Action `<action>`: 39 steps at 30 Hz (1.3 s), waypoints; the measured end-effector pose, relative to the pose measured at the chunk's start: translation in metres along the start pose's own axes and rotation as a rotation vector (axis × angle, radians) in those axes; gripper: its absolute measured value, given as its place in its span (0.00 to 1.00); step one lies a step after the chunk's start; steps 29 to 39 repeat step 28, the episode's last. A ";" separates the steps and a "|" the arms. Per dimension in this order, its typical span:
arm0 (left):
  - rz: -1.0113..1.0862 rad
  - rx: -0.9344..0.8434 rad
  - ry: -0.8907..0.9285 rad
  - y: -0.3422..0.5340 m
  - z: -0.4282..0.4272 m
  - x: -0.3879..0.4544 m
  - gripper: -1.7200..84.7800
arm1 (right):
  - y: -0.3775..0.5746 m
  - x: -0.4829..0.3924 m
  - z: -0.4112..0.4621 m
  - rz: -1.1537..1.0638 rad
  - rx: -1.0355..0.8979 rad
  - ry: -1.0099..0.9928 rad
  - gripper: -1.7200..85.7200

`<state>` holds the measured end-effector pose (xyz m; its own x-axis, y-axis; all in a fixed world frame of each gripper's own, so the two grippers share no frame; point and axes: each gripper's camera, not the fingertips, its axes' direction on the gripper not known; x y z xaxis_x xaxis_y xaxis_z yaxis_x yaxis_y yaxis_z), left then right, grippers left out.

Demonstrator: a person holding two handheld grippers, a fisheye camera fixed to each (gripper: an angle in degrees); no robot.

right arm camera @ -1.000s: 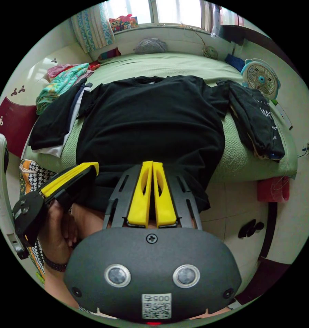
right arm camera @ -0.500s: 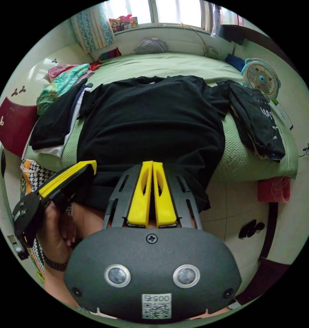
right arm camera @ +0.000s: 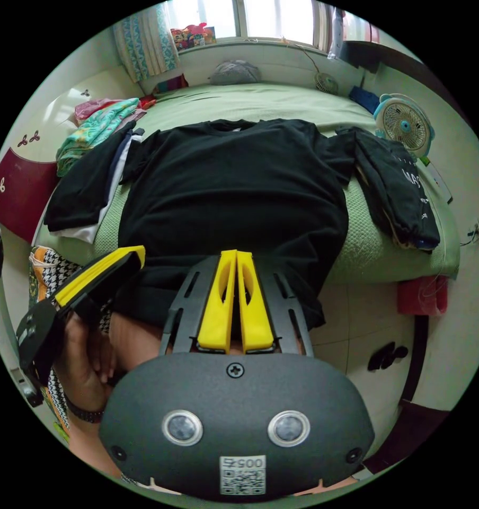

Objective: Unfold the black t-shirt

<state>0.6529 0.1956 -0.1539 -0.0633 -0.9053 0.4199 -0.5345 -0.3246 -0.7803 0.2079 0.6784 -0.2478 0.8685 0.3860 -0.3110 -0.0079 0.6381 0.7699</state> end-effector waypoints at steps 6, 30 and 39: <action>0.007 0.012 0.014 -0.009 0.004 -0.014 0.02 | -0.013 -0.015 0.002 -0.049 0.015 0.046 0.01; -0.131 0.089 0.069 -0.120 0.063 -0.210 0.02 | -0.144 -0.094 0.007 -0.487 0.192 -0.241 0.01; -0.131 0.089 0.069 -0.120 0.063 -0.210 0.02 | -0.144 -0.094 0.007 -0.487 0.192 -0.241 0.01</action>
